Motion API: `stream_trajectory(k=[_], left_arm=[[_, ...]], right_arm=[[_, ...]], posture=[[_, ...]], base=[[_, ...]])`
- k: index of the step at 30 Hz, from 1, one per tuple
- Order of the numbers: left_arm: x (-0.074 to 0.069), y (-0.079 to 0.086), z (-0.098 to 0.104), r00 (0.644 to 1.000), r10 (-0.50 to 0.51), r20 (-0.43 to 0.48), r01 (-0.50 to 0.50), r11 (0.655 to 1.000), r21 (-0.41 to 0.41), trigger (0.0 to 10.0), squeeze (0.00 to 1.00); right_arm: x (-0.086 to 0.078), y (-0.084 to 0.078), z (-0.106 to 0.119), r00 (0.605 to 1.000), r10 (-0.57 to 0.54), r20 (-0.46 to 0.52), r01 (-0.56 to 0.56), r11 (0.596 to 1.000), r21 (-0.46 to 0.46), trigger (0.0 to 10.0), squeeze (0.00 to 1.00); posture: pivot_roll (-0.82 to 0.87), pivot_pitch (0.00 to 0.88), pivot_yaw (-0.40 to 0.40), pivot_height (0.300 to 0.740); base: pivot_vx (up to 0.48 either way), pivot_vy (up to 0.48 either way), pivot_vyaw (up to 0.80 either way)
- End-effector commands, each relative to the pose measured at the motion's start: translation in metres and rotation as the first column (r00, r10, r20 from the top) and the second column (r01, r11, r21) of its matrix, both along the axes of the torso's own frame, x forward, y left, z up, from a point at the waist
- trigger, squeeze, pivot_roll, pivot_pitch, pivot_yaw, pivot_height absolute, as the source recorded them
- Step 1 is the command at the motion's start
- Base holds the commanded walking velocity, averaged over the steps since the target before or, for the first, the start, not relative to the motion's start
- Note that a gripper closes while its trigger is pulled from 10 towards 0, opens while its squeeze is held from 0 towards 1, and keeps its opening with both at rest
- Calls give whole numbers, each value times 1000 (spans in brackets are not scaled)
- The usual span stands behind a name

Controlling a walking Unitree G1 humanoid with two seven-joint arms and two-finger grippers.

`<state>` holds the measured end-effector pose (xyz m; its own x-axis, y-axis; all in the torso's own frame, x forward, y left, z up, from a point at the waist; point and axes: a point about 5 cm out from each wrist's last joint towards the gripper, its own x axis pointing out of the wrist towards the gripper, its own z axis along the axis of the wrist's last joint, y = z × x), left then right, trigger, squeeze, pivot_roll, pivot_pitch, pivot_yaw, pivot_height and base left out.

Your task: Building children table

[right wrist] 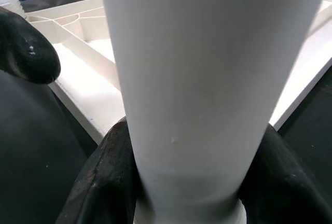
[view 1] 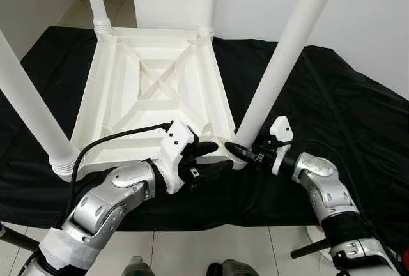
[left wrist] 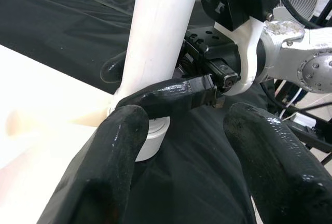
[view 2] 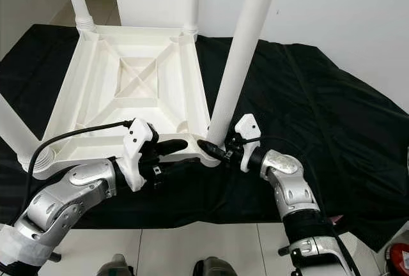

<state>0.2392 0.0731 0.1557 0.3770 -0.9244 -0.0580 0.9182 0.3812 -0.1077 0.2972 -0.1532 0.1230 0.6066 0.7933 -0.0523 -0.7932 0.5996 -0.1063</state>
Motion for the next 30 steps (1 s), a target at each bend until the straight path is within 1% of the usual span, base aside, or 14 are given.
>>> stream_trajectory(k=[1,5,6,7,9,11,12,15,21,22,24,25,27,30], left_arm=[[-5,-1,0,995,-103,-14,103,995,-11,10000,0],[-5,1,0,994,-108,-15,108,994,2,10000,0],[-2,3,0,995,-100,-19,100,995,7,10000,0],[-1,5,2,995,-98,-20,98,995,4,10000,0],[0,6,0,996,-82,-27,82,997,11,10000,0],[0,6,0,996,-82,-27,82,997,11,10000,0],[-2,5,2,996,-88,-27,88,996,3,10000,0],[-3,5,2,996,-85,-26,85,996,-1,10000,0],[-4,5,4,996,-82,-26,82,997,-9,10000,0],[-3,6,4,996,-82,-24,82,997,-9,10000,0],[-3,6,4,996,-82,-24,82,997,-9,10000,0],[-3,5,5,996,-83,-23,83,997,-8,10000,0],[-2,4,5,995,-95,-13,95,995,2,10000,0],[-2,3,4,994,-104,-12,104,995,4,10000,0]], right_arm=[[-4,1,-7,999,-21,-36,21,1000,7,10000,0],[-8,4,-8,998,-46,-31,46,999,12,10000,0],[-10,6,-11,994,-99,-39,99,995,4,10000,0],[-12,7,-12,987,-160,-35,160,987,-4,10000,953],[-12,8,-12,955,-295,-42,295,955,-1,10000,922],[-12,8,-12,955,-295,-42,295,955,-1,10000,922],[-13,10,-9,935,-351,-50,352,935,28,10000,1000],[-18,19,-5,909,-412,-57,416,906,75,10000,1000],[-23,31,-1,912,-409,-42,411,905,108,10000,1000],[-26,36,1,924,-381,-28,382,916,124,10000,459],[-26,36,1,924,-381,-28,382,916,124,10000,459],[-28,37,3,937,-349,-10,347,928,132,10000,0],[-28,35,5,959,-281,31,275,953,128,10000,0],[-27,33,5,961,-272,43,266,957,112,10000,0]], posture=[[51,20,-71,740],[52,24,-75,740],[44,57,-71,740],[45,79,-76,740],[48,71,-76,740],[48,71,-76,740],[52,73,-82,740],[54,88,-81,740],[60,75,-83,740],[61,75,-72,740],[61,75,-72,740],[64,84,-74,740],[63,38,-66,740],[62,20,-61,740]], base=[[0,0,0],[0,0,0],[0,0,0],[0,0,0],[0,0,0],[0,0,0],[0,0,0],[0,0,0],[0,0,0],[0,0,0],[0,0,0],[0,0,0],[0,0,0],[0,0,0]])
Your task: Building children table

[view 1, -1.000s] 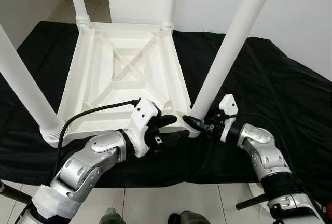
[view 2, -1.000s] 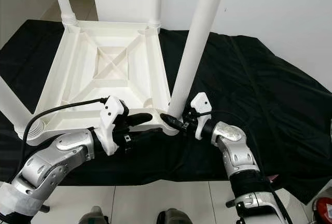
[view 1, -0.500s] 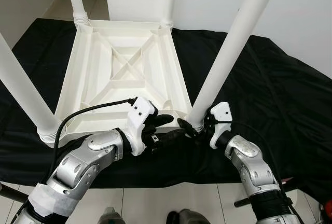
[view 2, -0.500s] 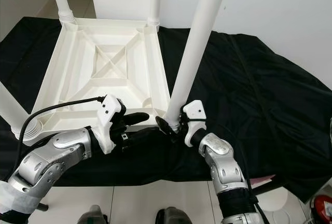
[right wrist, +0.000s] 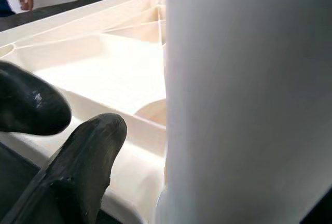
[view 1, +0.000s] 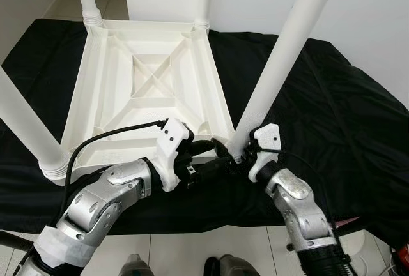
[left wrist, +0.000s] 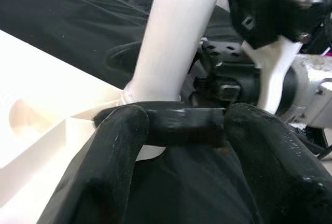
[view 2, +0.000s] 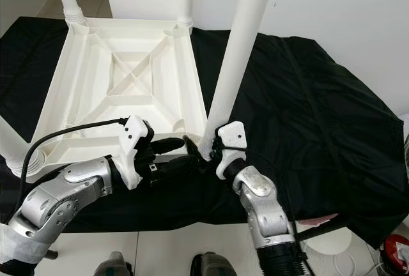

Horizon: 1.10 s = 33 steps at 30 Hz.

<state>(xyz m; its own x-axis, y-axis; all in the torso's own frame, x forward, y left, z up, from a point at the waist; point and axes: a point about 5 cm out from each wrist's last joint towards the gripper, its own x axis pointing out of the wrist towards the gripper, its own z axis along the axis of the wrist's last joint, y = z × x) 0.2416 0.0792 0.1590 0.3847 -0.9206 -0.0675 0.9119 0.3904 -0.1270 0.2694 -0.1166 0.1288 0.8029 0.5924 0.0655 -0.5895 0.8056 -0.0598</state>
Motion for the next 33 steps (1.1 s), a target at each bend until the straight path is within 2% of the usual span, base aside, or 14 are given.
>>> stream_trajectory(k=[1,4,6,14,33], left_arm=[[-4,-3,1,993,-114,10,114,993,2,10000,0],[-4,-4,1,992,-126,17,126,992,14,10000,0],[0,-5,3,990,-135,30,135,991,14,10000,0],[-2,-7,1,988,-151,17,151,988,10,10000,0],[-1,-8,1,987,-160,21,159,987,18,10000,0]], right_arm=[[1,-3,-1,1000,8,6,-8,1000,-12,10000,0],[4,-4,-1,1000,11,10,-11,999,-32,10000,0],[10,-11,1,1000,-10,13,11,998,-54,10000,0],[12,-15,1,1000,-13,12,14,997,-82,10000,0],[16,-22,4,999,35,34,-32,995,-94,10000,0]], posture=[[62,20,-61,740],[57,12,-59,740],[56,2,-58,740],[29,3,-52,740],[37,19,-40,740]], base=[[0,0,0],[0,0,0],[0,0,0],[0,0,0],[0,0,0]])
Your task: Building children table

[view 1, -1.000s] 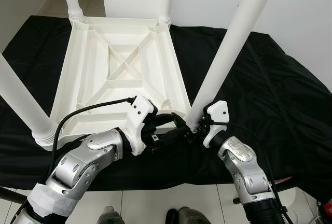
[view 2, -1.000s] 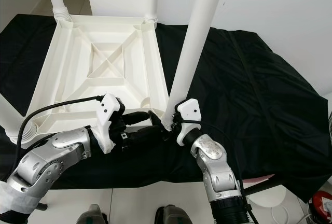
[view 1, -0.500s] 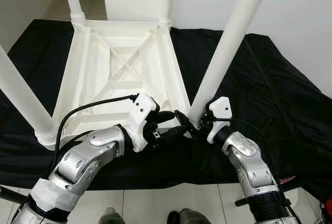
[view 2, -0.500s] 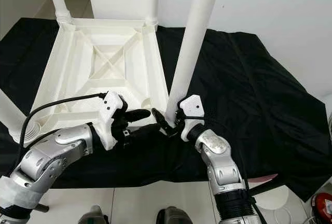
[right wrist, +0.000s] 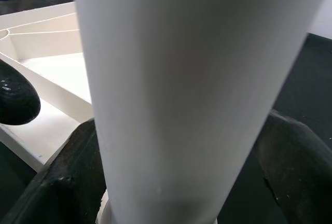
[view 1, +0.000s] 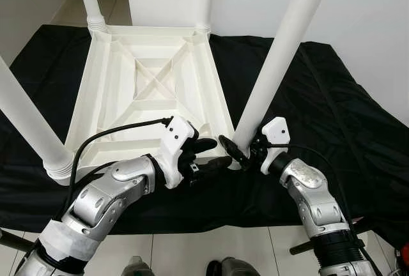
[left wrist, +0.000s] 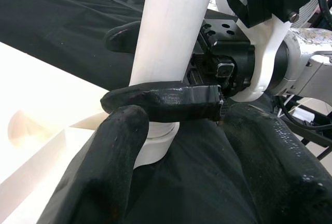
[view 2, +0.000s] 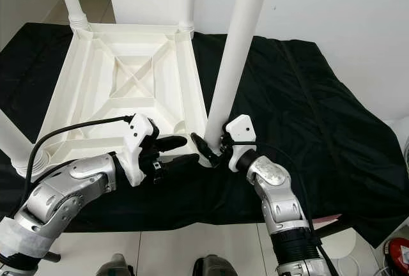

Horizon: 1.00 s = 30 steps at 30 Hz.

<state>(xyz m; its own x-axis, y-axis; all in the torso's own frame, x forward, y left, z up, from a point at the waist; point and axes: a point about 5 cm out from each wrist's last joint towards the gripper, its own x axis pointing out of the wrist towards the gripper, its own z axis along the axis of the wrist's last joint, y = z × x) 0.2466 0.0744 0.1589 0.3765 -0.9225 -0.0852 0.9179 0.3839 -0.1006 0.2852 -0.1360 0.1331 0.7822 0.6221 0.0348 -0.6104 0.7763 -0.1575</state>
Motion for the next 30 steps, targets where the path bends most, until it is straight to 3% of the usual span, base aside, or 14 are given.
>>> stream_trajectory(k=[1,9,18,20,21,22,23,24,30], left_arm=[[-6,-3,2,989,-148,4,148,989,-6,10000,0],[-5,1,5,989,-144,9,144,990,1,10000,0],[-10,7,5,983,-180,-21,181,983,10,10000,0],[-11,9,4,982,-189,-32,189,982,19,10000,0],[-11,9,4,982,-189,-32,189,982,19,10000,0],[-11,11,3,983,-178,-42,179,984,18,10000,0],[-11,11,3,983,-178,-42,179,984,18,10000,0],[-12,11,4,983,-180,-38,181,983,19,10000,0],[-13,10,6,984,-177,-30,178,984,16,10000,0]], right_arm=[[1,-2,-1,1000,6,1,-6,1000,10,10000,0],[3,1,0,999,38,9,-38,999,20,10000,0],[10,-4,3,987,159,2,-159,987,2,10000,0],[10,-7,-1,983,184,-25,-184,983,-8,6078,0],[10,-7,-1,983,184,-25,-184,983,-8,6078,0],[11,-10,-6,982,184,-46,-185,983,-14,3922,0],[11,-10,-6,982,184,-46,-185,983,-14,3922,0],[10,-11,-7,980,192,-54,-193,981,-15,0,0],[8,-13,-12,974,213,-80,-214,977,2,0,0]], posture=[[37,19,-40,740],[61,27,-36,740],[67,30,-25,740],[71,64,-35,740],[71,64,-35,740],[70,57,-33,740],[70,57,-33,740],[70,49,-29,740],[78,75,-37,740]], base=[[0,0,0],[0,0,0],[0,0,0],[0,0,0],[0,0,0],[0,0,0],[0,0,0],[0,0,0],[0,0,0]])
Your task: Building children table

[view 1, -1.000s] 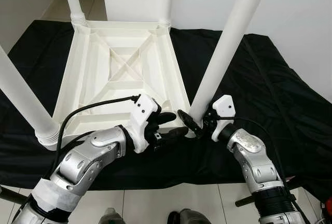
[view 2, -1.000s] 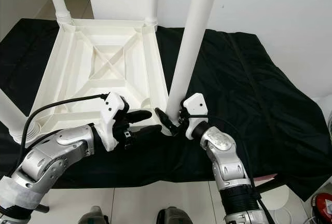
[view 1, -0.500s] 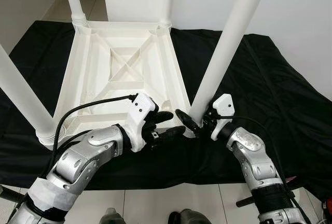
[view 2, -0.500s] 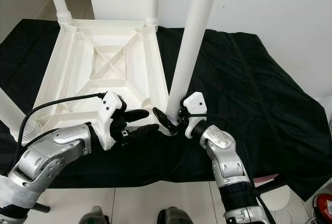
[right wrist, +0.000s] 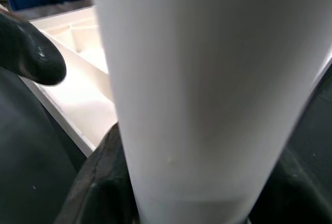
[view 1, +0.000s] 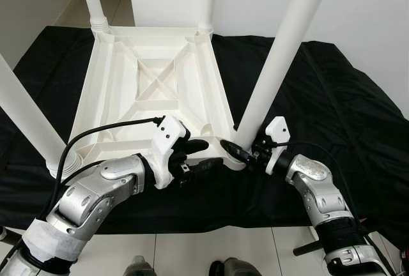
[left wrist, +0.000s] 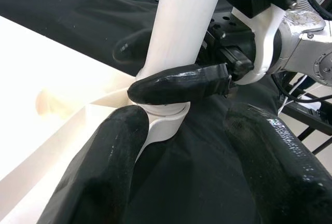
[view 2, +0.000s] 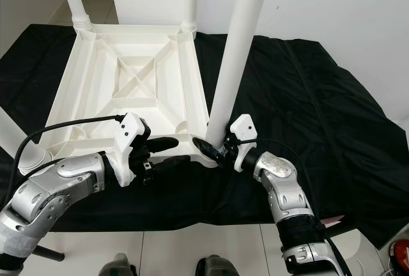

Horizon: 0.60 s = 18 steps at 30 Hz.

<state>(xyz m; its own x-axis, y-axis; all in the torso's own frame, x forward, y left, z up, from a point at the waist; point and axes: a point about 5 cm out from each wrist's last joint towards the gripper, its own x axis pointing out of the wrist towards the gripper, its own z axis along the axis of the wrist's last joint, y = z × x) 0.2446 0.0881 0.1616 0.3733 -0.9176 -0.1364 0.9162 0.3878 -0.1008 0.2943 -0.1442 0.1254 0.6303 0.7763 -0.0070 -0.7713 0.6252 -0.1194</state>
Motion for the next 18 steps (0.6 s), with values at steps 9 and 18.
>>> stream_trajectory(k=[9,18], left_arm=[[-13,-5,1,987,-160,-24,159,987,-37,10000,0],[-13,-6,2,989,-148,-20,147,988,-45,10000,0]], right_arm=[[0,-6,-7,999,-45,-26,45,999,12,10000,0],[-5,15,-4,973,-228,-24,229,973,41,10000,0]], posture=[[80,83,-44,740],[76,90,-55,740]], base=[[0,0,0],[0,0,0]])
